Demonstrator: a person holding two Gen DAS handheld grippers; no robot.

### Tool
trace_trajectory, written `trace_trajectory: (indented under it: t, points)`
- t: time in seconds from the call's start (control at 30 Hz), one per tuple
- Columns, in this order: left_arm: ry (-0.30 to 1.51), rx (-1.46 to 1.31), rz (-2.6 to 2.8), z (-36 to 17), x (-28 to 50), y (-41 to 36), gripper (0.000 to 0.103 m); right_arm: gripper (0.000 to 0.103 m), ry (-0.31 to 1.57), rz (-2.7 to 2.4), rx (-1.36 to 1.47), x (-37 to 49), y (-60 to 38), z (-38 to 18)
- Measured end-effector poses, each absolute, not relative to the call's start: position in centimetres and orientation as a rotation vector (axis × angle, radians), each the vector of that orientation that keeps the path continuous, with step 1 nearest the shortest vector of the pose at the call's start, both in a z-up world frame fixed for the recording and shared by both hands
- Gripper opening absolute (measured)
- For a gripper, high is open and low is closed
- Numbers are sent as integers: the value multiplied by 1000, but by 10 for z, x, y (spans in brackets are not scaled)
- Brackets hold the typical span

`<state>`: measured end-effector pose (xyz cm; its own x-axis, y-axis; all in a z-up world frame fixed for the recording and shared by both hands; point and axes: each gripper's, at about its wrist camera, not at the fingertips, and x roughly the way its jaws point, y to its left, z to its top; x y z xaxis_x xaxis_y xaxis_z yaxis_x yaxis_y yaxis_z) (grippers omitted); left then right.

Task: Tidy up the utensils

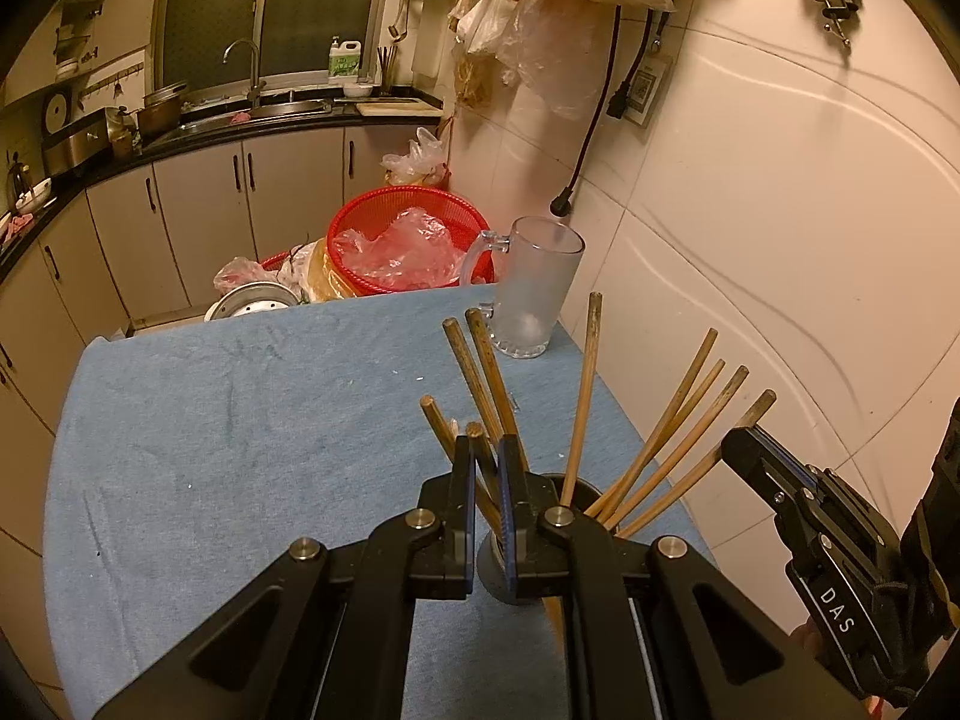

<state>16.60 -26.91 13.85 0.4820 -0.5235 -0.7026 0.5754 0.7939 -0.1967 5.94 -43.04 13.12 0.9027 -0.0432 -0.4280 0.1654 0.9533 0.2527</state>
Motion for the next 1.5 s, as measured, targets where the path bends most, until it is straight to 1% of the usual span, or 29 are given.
trace_trajectory:
  t: [0.23, 0.33, 0.4, 0.57, 0.63, 0.67, 0.7, 0.73, 0.77, 0.8, 0.83, 0.87, 0.9, 0.97, 1.0, 1.07, 1.13, 1.17, 1.2, 1.37, 1.5]
  points:
    - [843, 57, -667, 138, 168, -267, 8, 9, 434, -103, 293, 60, -434, 132]
    - [845, 62, -665, 139, 168, -267, 13, 9, 435, -101, 298, 59, -435, 133]
    - [841, 62, -663, 140, 167, -266, 21, 9, 435, -100, 297, 58, -434, 134]
    - [826, 61, -671, 145, 163, -264, 21, 9, 428, -107, 293, 54, -433, 139]
    - [819, 54, -664, 148, 162, -260, 25, 10, 424, -110, 294, 51, -433, 141]
    - [815, 50, -661, 149, 162, -258, 29, 10, 420, -113, 296, 49, -434, 142]
    - [810, 46, -655, 151, 162, -256, 34, 12, 417, -116, 296, 47, -434, 144]
    - [800, 45, -643, 153, 161, -253, 37, 16, 415, -121, 294, 45, -434, 145]
    - [790, 45, -629, 155, 159, -250, 44, 19, 414, -129, 291, 42, -433, 146]
    - [779, 44, -616, 156, 158, -247, 50, 29, 414, -138, 289, 38, -432, 148]
    - [764, 41, -599, 159, 155, -242, 53, 47, 413, -152, 288, 35, -431, 149]
    - [753, 41, -586, 159, 153, -238, 60, 59, 410, -159, 288, 32, -432, 151]
    - [739, 44, -569, 160, 149, -234, 64, 73, 400, -166, 287, 28, -431, 153]
    - [703, 50, -530, 162, 140, -223, 69, 73, 388, -198, 264, 17, -427, 158]
    - [691, 55, -508, 161, 134, -217, 72, 74, 397, -215, 254, 13, -425, 159]
    - [682, 59, -469, 159, 125, -208, 73, 76, 413, -243, 250, 4, -421, 160]
    - [668, 73, -411, 155, 112, -198, 78, 79, 414, -275, 245, -6, -416, 161]
    - [664, 79, -391, 152, 108, -194, 84, 79, 420, -292, 237, -10, -413, 160]
    - [658, 86, -367, 150, 102, -191, 86, 79, 429, -312, 227, -14, -409, 160]
    - [612, 150, -258, 137, 64, -174, 91, 80, 497, -385, 197, -33, -391, 148]
    - [597, 184, -242, 128, 31, -162, 96, 80, 514, -410, 160, -51, -377, 138]
